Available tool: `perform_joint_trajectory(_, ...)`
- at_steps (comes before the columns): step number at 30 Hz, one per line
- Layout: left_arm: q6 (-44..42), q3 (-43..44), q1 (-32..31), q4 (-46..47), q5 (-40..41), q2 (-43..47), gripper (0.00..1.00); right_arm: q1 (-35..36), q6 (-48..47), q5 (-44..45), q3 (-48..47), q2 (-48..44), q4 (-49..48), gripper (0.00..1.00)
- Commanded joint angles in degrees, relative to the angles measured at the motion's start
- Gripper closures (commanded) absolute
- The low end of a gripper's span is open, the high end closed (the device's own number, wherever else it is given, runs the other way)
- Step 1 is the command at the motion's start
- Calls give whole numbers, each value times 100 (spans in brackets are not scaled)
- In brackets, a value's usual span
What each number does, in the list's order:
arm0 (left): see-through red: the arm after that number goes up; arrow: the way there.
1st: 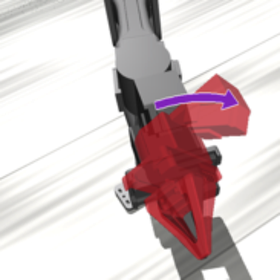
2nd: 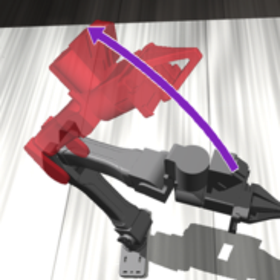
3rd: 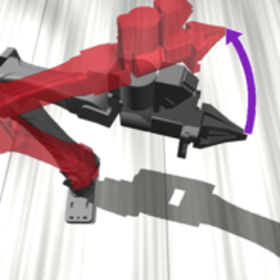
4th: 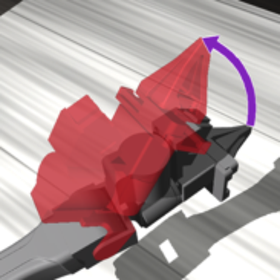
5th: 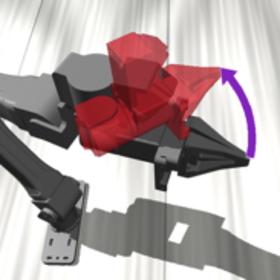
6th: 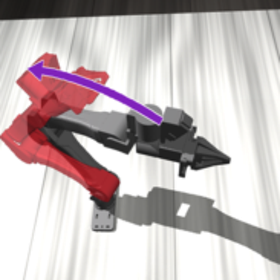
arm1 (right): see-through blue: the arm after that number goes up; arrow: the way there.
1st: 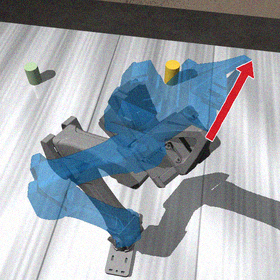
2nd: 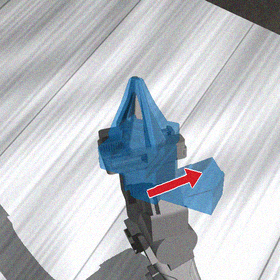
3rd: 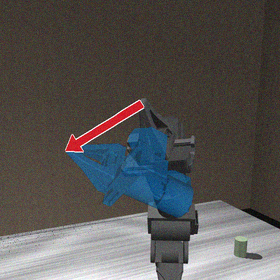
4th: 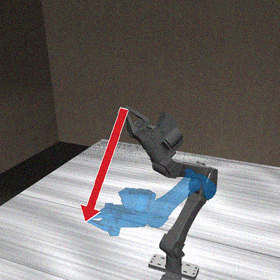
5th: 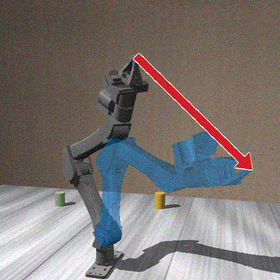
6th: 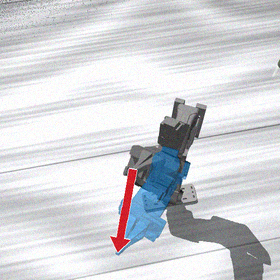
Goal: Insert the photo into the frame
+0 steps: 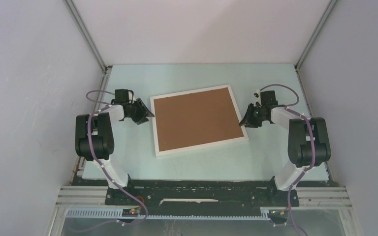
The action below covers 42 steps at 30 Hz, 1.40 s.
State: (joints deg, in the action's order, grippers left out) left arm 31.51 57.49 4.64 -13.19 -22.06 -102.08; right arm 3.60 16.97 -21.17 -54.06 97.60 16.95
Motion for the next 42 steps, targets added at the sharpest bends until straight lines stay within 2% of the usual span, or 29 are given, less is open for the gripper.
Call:
perform_joint_trajectory(1, 21, 301, -2, 103, -35, -134, 47, 148, 8, -168, -81, 95, 194, 76)
perform_joint_trajectory(12, 167, 407, 25, 133, -41, -317, 44, 159, -30, -186, -78, 58, 212, 78)
perform_joint_trajectory(19, 42, 168, 244, 215, -62, -49, 41, 192, -44, -210, -78, 63, 232, 80)
perform_joint_trajectory(31, 76, 267, 29, 212, -118, -318, 42, 243, -79, -195, -82, 8, 240, 81)
perform_joint_trajectory(42, -187, 695, -103, -533, 340, -386, 43, 247, -99, -177, -83, -68, 273, 83)
